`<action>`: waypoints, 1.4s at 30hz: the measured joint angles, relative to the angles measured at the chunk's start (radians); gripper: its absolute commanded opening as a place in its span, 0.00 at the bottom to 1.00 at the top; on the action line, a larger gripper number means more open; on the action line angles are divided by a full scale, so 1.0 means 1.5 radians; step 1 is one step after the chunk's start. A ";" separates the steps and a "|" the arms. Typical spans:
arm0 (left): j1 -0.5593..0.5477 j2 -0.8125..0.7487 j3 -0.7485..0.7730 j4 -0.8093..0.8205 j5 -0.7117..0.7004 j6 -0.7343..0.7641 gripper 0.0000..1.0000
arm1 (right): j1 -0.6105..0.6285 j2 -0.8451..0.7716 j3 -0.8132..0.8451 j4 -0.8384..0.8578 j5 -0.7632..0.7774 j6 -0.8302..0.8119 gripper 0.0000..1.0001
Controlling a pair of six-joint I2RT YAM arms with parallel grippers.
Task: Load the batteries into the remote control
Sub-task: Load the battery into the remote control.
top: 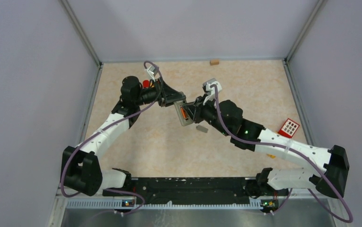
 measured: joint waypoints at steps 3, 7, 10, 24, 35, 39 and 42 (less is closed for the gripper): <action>0.000 0.003 0.000 0.012 0.008 -0.019 0.00 | 0.000 -0.008 -0.005 -0.001 -0.008 -0.008 0.19; 0.000 0.007 -0.001 0.030 0.019 -0.036 0.00 | 0.000 -0.015 -0.008 -0.002 -0.015 -0.016 0.23; 0.000 0.009 -0.002 0.037 0.023 -0.043 0.00 | 0.000 -0.018 -0.008 -0.005 -0.018 -0.020 0.24; 0.000 0.023 -0.002 0.044 0.021 -0.031 0.00 | 0.000 -0.048 -0.008 -0.064 -0.045 0.016 0.71; 0.000 0.026 -0.005 0.044 -0.052 0.033 0.00 | -0.014 -0.034 0.042 -0.180 0.020 0.253 0.93; 0.000 0.026 -0.008 0.045 -0.081 0.042 0.00 | -0.043 -0.030 0.047 -0.182 0.038 0.359 0.93; 0.000 0.024 -0.015 0.048 -0.101 0.047 0.00 | -0.073 -0.033 0.046 -0.182 0.038 0.448 0.93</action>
